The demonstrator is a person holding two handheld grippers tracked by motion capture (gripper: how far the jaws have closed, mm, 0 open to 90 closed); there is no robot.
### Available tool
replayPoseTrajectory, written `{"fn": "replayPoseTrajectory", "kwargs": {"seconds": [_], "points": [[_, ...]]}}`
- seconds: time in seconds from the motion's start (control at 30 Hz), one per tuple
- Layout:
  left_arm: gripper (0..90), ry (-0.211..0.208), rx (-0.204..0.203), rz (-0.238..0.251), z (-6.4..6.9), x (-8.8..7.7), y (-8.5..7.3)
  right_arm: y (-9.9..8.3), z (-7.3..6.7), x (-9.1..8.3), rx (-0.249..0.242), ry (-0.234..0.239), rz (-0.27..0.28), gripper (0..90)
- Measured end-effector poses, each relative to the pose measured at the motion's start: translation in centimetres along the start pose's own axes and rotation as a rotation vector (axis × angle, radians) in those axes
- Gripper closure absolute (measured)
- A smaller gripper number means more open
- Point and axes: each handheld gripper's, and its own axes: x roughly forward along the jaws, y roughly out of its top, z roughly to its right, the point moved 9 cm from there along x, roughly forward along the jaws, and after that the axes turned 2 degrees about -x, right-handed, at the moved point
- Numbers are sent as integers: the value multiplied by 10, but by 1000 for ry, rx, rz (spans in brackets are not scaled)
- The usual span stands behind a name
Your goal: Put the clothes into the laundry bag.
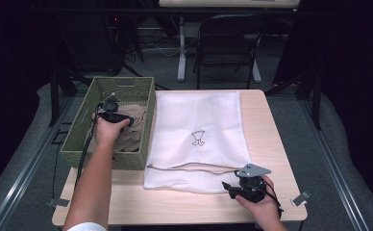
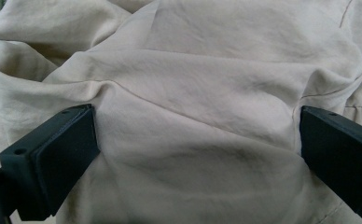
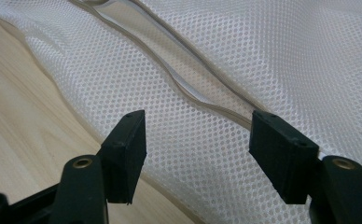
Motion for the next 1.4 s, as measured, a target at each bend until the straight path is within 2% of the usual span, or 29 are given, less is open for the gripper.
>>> {"fn": "replayPoseTrajectory", "kwargs": {"seconds": [0.1,0.43,0.67,1.0,1.07,1.13,1.2,1.27,1.4], "points": [[0,10,6,-8,-1,1,0,0,0,0,1,1,1,362],[0,-15,4,-20,1,4,-1,0,-1,2,5,3,3,359],[0,-11,8,-26,2,9,0,0,-1,3,0,6,-4,355],[0,-16,-42,-26,3,17,2,0,-1,4,3,14,-3,355],[0,-4,-34,-40,4,18,3,0,-1,4,2,14,-3,355],[0,29,-28,-58,6,19,4,0,-1,4,5,14,-5,355],[0,37,-31,-54,7,20,5,0,-1,4,5,18,-5,354],[0,56,-16,-55,7,23,5,1,-1,4,7,17,-2,355],[0,54,-24,-60,6,25,5,1,-1,3,7,18,-1,355]]}}
